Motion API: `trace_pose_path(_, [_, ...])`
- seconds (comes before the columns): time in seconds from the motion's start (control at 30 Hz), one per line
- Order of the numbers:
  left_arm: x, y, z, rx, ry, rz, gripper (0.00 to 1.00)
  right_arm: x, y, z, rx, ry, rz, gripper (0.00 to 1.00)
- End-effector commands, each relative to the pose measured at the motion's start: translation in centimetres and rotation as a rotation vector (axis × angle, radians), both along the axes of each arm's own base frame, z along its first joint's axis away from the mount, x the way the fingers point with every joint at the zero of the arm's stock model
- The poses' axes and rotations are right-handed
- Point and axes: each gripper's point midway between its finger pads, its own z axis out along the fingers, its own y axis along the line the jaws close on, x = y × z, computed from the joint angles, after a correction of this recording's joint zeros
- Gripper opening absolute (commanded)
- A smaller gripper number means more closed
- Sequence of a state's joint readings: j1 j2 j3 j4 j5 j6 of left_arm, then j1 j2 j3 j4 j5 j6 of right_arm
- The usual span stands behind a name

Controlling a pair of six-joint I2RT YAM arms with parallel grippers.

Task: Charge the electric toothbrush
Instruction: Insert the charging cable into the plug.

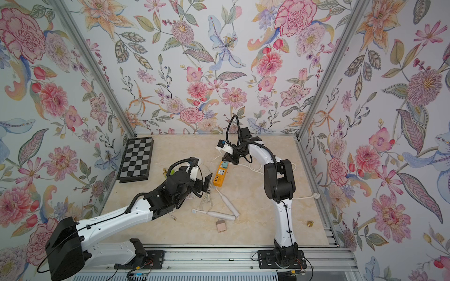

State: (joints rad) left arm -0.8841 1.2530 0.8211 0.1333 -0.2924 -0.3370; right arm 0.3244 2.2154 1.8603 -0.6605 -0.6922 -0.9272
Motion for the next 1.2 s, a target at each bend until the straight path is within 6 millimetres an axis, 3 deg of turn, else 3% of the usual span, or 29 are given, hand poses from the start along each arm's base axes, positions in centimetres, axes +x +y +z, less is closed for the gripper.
trace_pose_path(0.0, [0.1,-0.7,0.7,0.001,-0.013,-0.01,0.99,-2.3,-0.7,-0.9,-0.003,0.055,0.039,0.0])
trace_pose_path(0.2, [0.3,-1.0,0.4,0.014,-0.001,-0.013,0.99,-3.1,-1.6,-3.5,-0.044,0.089,0.047,0.0])
trace_pose_path(0.6, [0.5,-1.1,0.1,0.03,0.007,-0.011,0.99,-2.7,-5.1,-8.0,-0.187,0.117,-0.001,0.0])
trace_pose_path(0.83, [0.7,-1.2,0.1,0.046,0.012,-0.009,0.99,-3.1,-6.2,-10.3,-0.283,0.127,0.017,0.0])
trace_pose_path(0.93, [0.7,-1.0,-0.1,0.051,0.011,-0.005,0.99,-3.2,-7.1,-10.7,-0.301,0.136,0.013,0.0])
trace_pose_path(1.17, [1.0,-1.3,-0.2,0.062,0.009,-0.006,0.99,-3.3,-7.0,-11.4,-0.385,0.108,0.055,0.0])
